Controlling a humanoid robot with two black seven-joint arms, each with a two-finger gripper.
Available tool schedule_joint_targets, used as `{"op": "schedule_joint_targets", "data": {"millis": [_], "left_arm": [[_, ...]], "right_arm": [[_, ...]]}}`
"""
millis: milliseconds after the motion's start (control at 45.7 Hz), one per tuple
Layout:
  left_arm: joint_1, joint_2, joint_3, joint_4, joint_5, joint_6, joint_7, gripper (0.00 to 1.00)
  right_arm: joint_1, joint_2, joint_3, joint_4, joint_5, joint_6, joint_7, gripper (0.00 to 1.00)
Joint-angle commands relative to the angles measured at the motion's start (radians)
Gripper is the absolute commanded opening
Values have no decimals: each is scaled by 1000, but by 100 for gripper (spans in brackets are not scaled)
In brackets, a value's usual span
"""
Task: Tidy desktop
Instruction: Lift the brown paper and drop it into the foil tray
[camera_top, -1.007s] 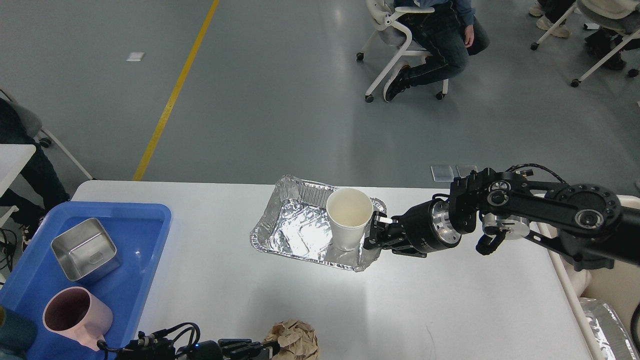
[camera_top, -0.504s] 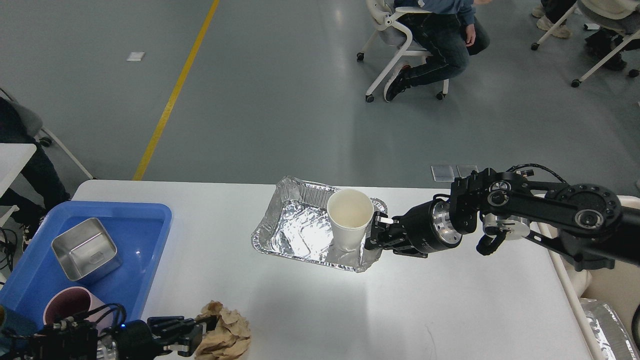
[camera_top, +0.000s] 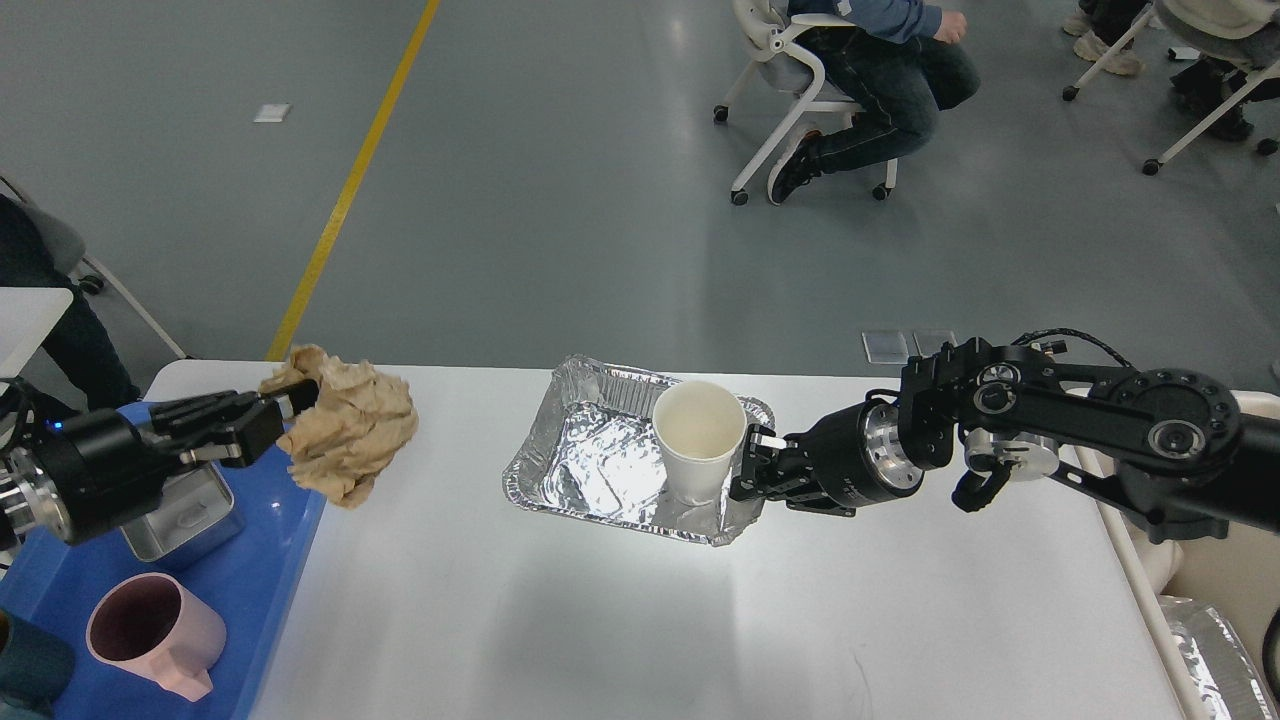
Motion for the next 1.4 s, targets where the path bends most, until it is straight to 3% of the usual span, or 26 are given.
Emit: {"op": "schedule_joint_targets", "data": {"millis": [0, 131, 416, 569, 920, 1095, 1139, 1161, 1248, 1270, 1380], "left_arm": [[-106, -16, -82, 2, -62, -123, 23, 0], [-217, -39, -95, 7, -66, -175, 75, 0], [-267, -118, -79, 7, -66, -232, 103, 0], [-263, -208, -50, 21, -54, -290, 113, 0], [-378, -496, 160, 107, 55, -295, 118, 1], [-389, -530, 206, 127, 110, -296, 118, 3], [-390, -530, 206, 127, 110, -296, 118, 10], [-392, -529, 206, 127, 110, -296, 118, 20], [-398, -527, 206, 127, 110, -296, 118, 88], [-396, -526, 206, 127, 110, -298, 118, 94], [-393, -515, 206, 127, 110, -308, 116, 95]], "right_arm": [[3, 12, 0, 0, 0, 0, 0, 0], [2, 12, -3, 0, 0, -12, 0, 0], [5, 12, 0, 2, 0, -12, 0, 0], [9, 13, 1, 2, 0, -12, 0, 0], [21, 9, 3, 5, 3, -14, 0, 0], [21, 1, 3, 6, 3, -14, 0, 0], [20, 1, 5, 6, 3, -14, 0, 0], [20, 1, 5, 6, 3, -14, 0, 0], [20, 1, 5, 6, 3, -14, 0, 0], [18, 1, 6, 6, 3, -14, 0, 0], [15, 1, 6, 6, 3, -14, 0, 0]]}}
